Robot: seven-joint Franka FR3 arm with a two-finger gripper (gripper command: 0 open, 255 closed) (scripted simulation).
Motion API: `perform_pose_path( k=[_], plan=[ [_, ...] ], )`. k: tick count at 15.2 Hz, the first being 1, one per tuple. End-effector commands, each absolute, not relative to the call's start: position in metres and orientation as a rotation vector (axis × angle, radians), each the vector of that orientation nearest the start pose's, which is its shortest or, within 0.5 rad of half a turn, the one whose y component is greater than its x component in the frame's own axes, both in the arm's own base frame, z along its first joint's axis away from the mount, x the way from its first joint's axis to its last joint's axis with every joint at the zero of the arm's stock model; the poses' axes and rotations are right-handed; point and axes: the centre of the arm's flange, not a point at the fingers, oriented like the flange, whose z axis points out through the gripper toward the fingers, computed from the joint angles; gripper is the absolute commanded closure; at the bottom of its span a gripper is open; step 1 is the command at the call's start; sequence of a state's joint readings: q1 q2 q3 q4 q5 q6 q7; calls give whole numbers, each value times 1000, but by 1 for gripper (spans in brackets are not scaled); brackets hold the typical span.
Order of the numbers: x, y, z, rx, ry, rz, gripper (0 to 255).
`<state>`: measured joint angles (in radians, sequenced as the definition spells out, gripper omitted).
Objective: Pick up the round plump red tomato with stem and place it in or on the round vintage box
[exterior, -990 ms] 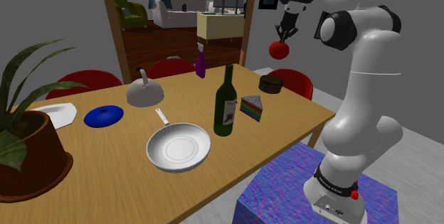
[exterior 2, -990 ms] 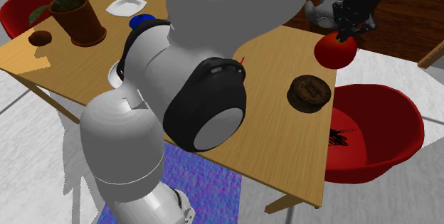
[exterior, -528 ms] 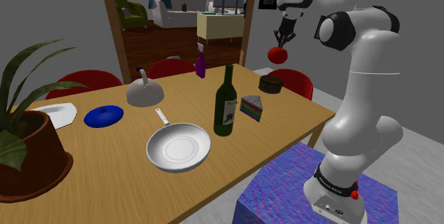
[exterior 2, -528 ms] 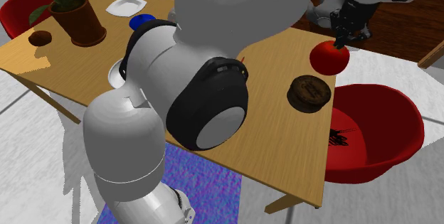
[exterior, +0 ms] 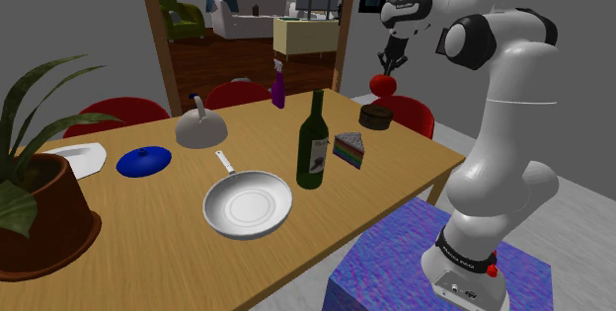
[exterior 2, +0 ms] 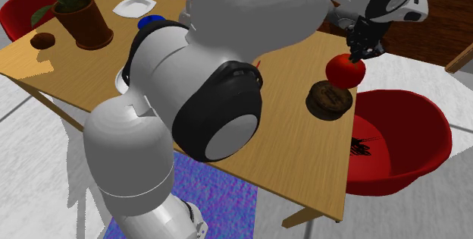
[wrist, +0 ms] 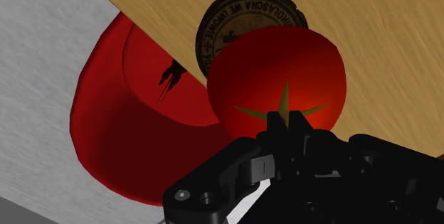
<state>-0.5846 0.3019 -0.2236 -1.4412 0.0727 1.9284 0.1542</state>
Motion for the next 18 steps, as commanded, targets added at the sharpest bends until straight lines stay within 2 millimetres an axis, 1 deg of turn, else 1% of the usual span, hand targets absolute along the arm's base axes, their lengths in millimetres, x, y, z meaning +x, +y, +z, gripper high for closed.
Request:
perform_pose_path(
  k=[1,12,18],
  plan=[
    [481,-467,531,-2821,1478,-296,255],
    [481,-467,475,-2821,1478,-296,255],
    [481,-467,475,-2821,1478,-296,255]
  ],
)
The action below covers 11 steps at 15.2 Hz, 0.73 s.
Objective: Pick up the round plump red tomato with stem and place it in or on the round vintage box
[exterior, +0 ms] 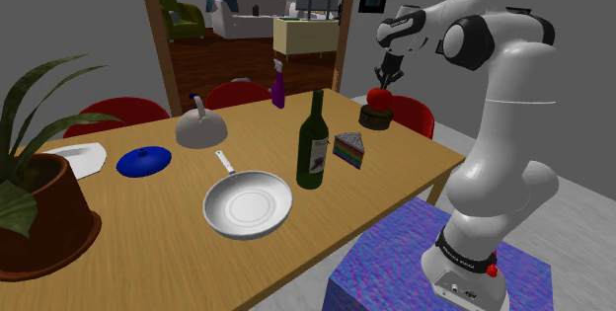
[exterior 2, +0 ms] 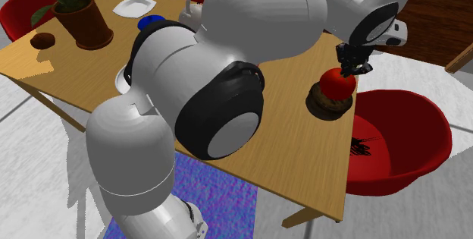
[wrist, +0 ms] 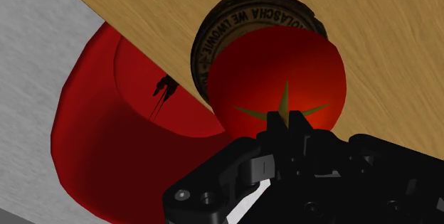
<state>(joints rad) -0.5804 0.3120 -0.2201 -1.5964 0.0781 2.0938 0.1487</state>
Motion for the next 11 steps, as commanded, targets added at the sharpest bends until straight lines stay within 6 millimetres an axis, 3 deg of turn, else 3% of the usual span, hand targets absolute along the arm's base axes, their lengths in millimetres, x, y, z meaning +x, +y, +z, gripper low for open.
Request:
perform_pose_path(
  k=[1,2,7,11],
  plan=[
    [481,-467,475,-2821,1478,-296,255],
    [481,-467,475,-2821,1478,-296,0],
    [481,-467,475,-2821,1478,-296,0],
    [474,-460,524,-2821,1478,-296,0]
  ],
)
